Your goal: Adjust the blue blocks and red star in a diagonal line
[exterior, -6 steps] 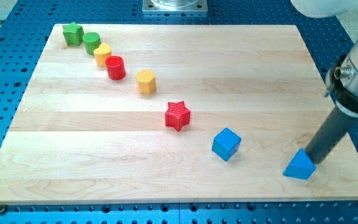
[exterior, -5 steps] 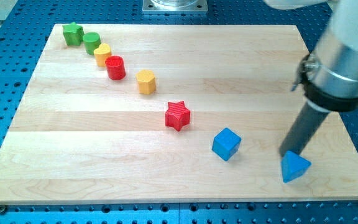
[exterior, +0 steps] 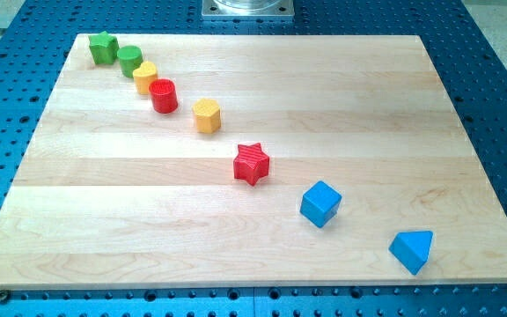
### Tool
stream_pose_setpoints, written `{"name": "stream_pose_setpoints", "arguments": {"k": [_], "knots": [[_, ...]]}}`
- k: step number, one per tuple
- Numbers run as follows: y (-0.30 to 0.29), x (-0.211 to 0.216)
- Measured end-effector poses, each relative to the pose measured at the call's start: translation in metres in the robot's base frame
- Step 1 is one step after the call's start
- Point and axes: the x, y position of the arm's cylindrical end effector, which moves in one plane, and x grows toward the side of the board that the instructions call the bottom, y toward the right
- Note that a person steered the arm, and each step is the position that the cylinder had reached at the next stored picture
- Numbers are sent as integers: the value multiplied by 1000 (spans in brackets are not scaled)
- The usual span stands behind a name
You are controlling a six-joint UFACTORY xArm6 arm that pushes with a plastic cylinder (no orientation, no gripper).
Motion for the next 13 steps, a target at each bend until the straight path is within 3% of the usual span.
{"name": "stream_pose_setpoints", "arguments": {"k": [2,3,4,6,7,8,9,11,13], "knots": [[-50,2],[-134,-6],[-186,17],[-233,47],[-207,77],[-157,76],[-156,71],[-303,68],[-376,68]]}}
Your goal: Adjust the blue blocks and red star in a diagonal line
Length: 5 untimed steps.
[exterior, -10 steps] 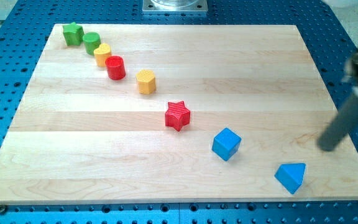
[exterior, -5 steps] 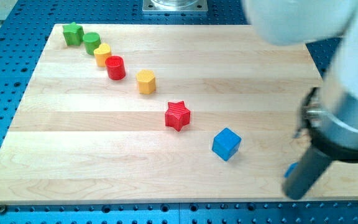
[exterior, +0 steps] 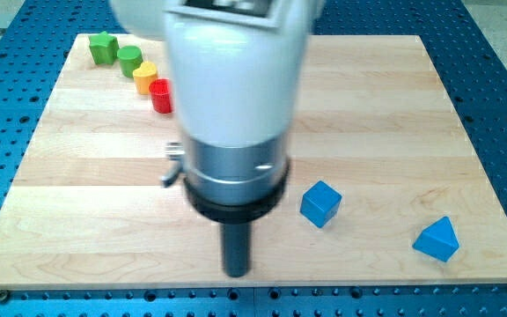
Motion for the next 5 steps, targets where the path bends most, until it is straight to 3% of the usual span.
{"name": "stream_pose_setpoints", "arguments": {"k": [1,2,5], "knots": [[-39,-11],[43,-45],[107,-62]]}}
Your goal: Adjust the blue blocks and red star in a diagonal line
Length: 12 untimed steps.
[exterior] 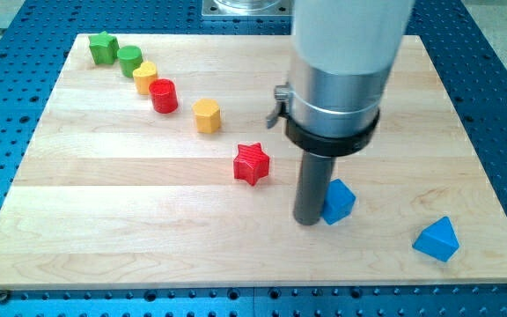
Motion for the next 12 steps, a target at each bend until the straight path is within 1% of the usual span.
{"name": "stream_pose_setpoints", "arguments": {"k": [2,3,4,5,6,7,8,9,11,12], "knots": [[13,0],[1,0],[-64,1],[-142,3],[-206,-5],[-137,-47],[-107,-56],[-95,-60],[-87,-62],[-154,-56]]}}
